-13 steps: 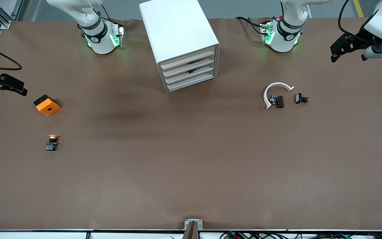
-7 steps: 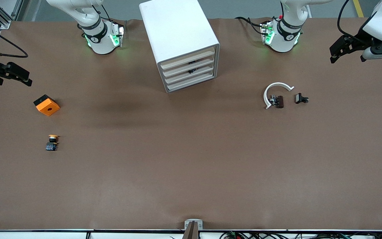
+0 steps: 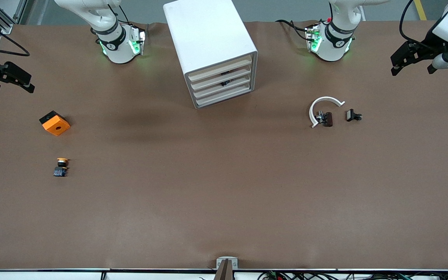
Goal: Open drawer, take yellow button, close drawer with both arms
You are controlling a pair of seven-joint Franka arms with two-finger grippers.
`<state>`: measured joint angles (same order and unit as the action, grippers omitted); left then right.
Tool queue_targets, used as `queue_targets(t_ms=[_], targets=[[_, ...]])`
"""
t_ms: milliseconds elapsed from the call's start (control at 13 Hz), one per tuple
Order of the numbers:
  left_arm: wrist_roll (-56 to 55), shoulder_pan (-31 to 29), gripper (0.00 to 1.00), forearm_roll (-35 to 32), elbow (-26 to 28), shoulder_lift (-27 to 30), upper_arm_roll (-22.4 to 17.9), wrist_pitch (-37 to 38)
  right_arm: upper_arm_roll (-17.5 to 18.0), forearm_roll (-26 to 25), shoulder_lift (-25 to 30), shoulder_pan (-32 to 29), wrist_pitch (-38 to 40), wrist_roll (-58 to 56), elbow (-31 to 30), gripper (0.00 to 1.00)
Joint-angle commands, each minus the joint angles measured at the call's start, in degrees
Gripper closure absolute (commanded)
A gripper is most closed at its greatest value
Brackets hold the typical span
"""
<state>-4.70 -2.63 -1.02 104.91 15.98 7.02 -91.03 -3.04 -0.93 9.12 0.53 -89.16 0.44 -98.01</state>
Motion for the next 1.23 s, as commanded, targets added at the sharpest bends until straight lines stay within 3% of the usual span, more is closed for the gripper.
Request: queue_targets(t_ms=[0,230,1150], targets=[[1.2,-0.3,0.0,0.8,-1.6,-1.4,0.1,0.5,-0.2,1.0,2.4,-1.0,-0.7,0.9,-1.7,0.0],[1.0,-0.3,0.0,0.8,-1.9,-1.9,0.1,0.7,-2.8,4.0,2.3,-0.9,-0.7,0.9,-1.7,0.0],[-0.1,-0.4,0.0,0.8,-2.9,-3.2,0.0,1.2,-1.5,2.6,2.5,-0.4,-1.3,-0.1,-2.3,0.0]])
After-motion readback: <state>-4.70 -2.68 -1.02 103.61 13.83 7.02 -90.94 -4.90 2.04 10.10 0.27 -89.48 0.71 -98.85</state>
